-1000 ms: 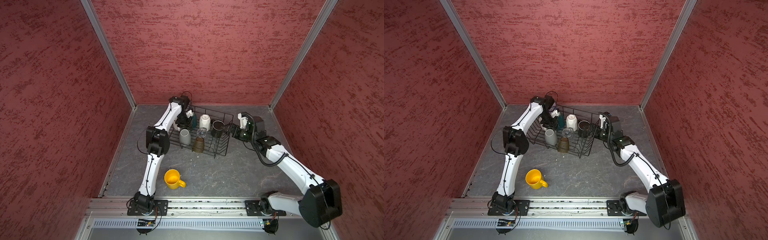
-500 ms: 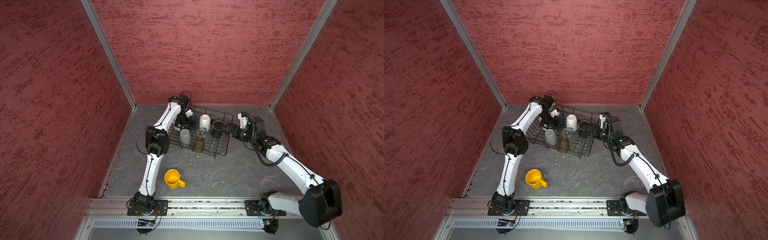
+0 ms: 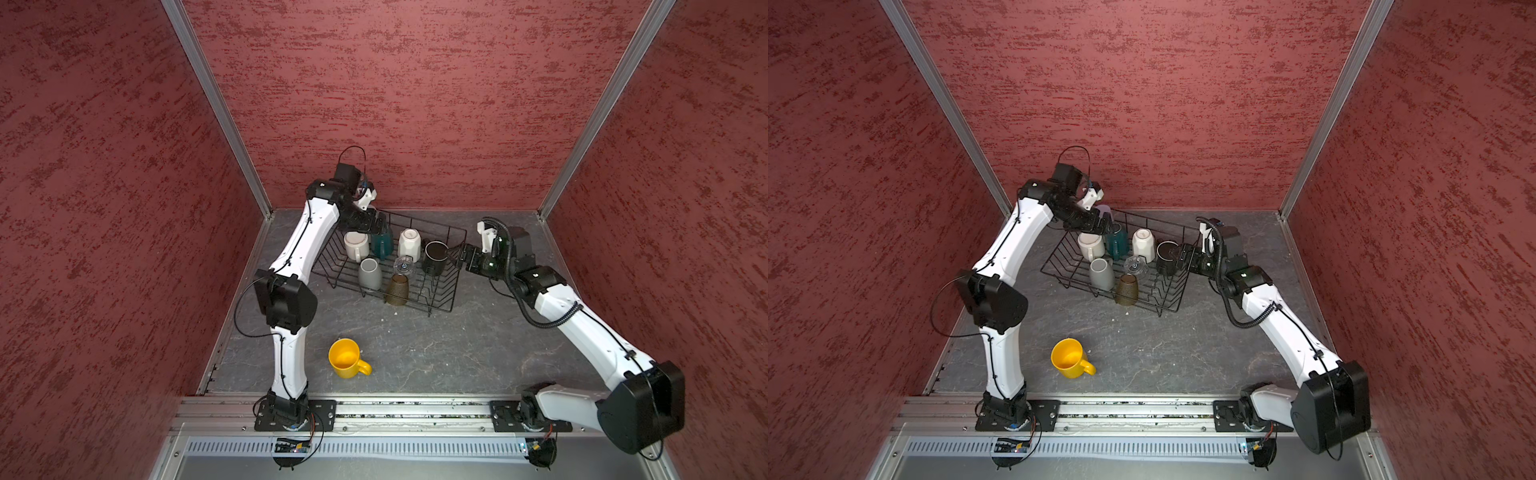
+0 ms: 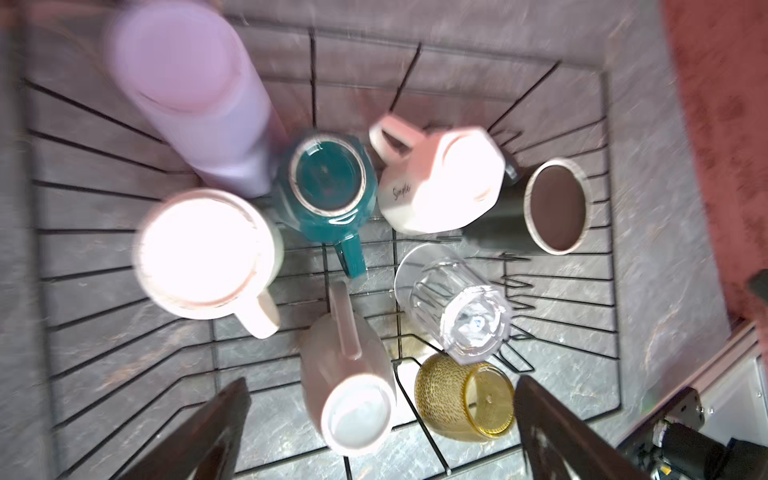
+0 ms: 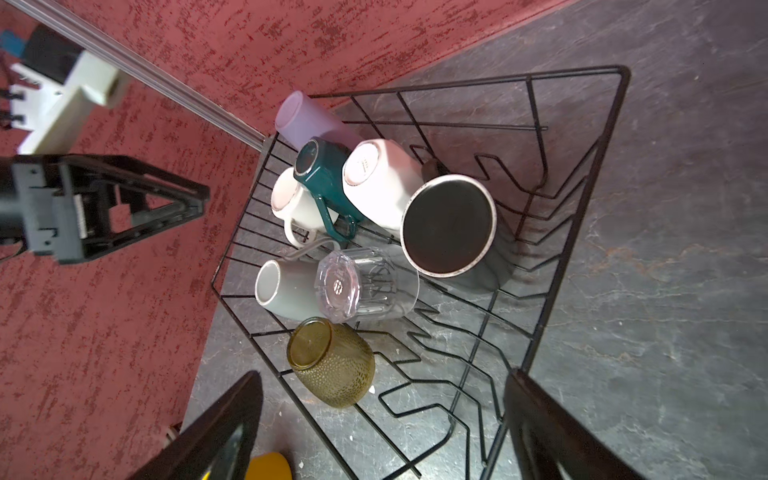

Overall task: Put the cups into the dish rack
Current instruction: 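Move the right gripper down to the yellow mug and grasp its rim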

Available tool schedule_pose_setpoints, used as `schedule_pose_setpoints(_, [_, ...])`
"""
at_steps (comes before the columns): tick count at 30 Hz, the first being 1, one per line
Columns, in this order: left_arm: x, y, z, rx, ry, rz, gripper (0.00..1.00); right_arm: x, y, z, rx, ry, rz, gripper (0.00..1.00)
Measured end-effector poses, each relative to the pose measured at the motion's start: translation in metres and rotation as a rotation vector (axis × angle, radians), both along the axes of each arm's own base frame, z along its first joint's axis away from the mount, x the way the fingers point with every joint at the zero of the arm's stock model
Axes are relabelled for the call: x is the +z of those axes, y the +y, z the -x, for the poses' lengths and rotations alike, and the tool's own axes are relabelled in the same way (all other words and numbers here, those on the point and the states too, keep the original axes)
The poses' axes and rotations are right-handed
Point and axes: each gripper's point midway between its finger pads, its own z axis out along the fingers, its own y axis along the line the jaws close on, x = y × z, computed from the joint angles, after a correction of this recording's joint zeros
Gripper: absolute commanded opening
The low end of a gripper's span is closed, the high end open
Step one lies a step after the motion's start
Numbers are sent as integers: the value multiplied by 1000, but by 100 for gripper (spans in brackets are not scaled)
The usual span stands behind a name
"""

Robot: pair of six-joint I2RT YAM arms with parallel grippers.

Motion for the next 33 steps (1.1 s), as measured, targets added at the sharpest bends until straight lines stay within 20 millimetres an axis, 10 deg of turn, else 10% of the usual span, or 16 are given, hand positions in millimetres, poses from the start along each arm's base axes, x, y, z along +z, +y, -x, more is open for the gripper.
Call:
schedule_pose_setpoints(11, [100,89,44,238,-513,324,100,20,99,57,238,-74,165,72])
schedule_pose_setpoints(16, [102,116,40,324,-535,374,100,-7,149,99,359,-35,238,67])
schedule_pose_setpoints(24, [52,168,43,530,-428,432,99,-78,222,169,532,102,361,62])
schedule_pose_setpoints(33, [79,170,62,531,-501,446,100,-105,264,216,636,156,422,59])
